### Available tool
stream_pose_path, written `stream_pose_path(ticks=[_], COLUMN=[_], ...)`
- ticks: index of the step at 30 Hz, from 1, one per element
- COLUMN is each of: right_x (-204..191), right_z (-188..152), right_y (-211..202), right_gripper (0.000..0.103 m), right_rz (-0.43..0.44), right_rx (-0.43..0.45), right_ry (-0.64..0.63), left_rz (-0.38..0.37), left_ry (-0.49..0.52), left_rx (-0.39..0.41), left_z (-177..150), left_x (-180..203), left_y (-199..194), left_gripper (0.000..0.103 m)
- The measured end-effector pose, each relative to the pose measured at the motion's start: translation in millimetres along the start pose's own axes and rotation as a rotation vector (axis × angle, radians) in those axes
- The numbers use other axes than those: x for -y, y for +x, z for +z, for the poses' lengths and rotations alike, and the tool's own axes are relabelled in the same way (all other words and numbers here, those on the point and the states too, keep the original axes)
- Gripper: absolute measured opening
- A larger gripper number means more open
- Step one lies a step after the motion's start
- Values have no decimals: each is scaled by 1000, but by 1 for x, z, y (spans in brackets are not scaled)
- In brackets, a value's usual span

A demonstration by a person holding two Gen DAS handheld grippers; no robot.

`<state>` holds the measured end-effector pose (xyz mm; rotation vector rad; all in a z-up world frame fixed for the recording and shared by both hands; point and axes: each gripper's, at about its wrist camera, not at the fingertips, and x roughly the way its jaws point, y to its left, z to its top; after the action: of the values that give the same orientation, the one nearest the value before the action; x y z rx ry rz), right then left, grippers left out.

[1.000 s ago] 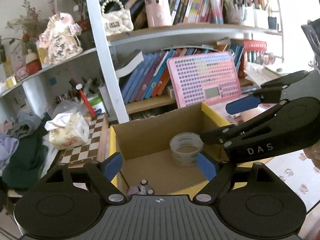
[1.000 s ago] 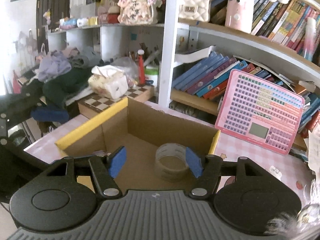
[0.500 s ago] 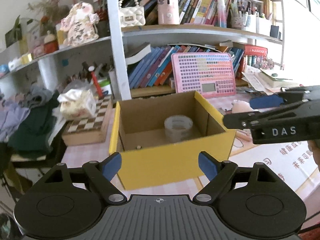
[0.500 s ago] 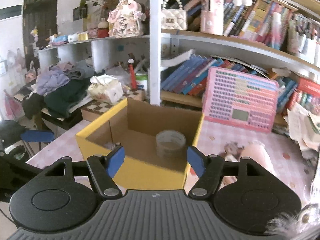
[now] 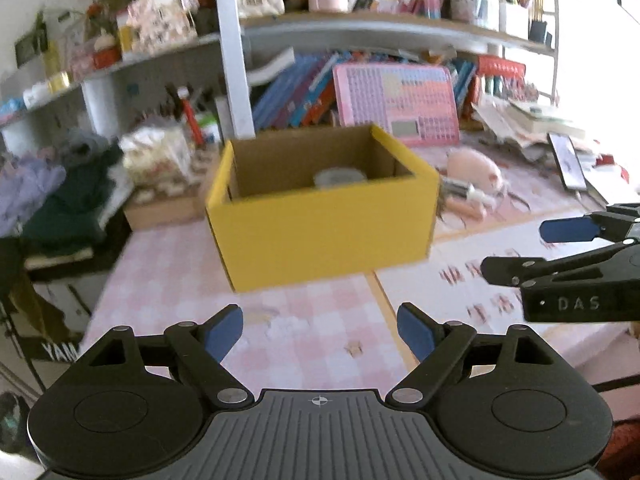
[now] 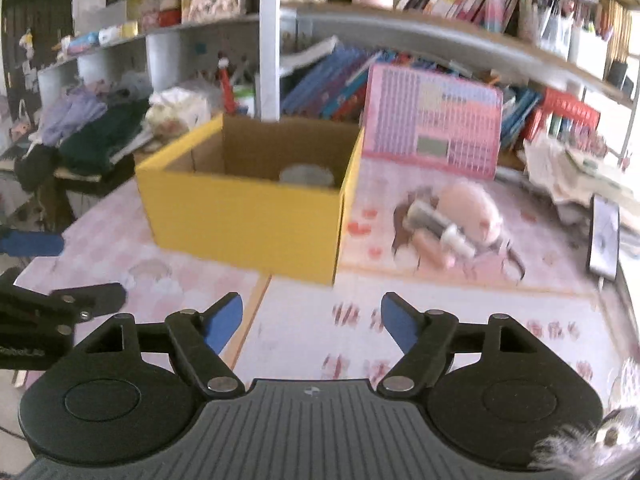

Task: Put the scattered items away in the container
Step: 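Withdraw both tools from the box toward the remaining items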

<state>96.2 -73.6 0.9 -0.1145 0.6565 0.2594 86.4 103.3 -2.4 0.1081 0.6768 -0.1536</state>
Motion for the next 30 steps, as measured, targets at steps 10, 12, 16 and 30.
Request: stream_pose_path(ticks=[10, 12, 16, 30], right_x=[4, 9, 19, 51], right_z=[-17, -20, -32, -55], right_y=[-11, -14, -18, -18], right_gripper=[85, 86, 86, 86], right_rz=[-18, -31, -59, -114], right_rx=[-46, -61, -92, -178], right_ry=[26, 54, 99, 167], left_rz=[-45, -56, -88, -198], left_ry=[27, 41, 46, 116], left_rx=[-66, -75, -96, -168], left_z=[-16, -17, -20, -19], left_x=[18, 23, 32, 72], left_y=[4, 4, 7, 26], left_gripper=[94, 94, 94, 94])
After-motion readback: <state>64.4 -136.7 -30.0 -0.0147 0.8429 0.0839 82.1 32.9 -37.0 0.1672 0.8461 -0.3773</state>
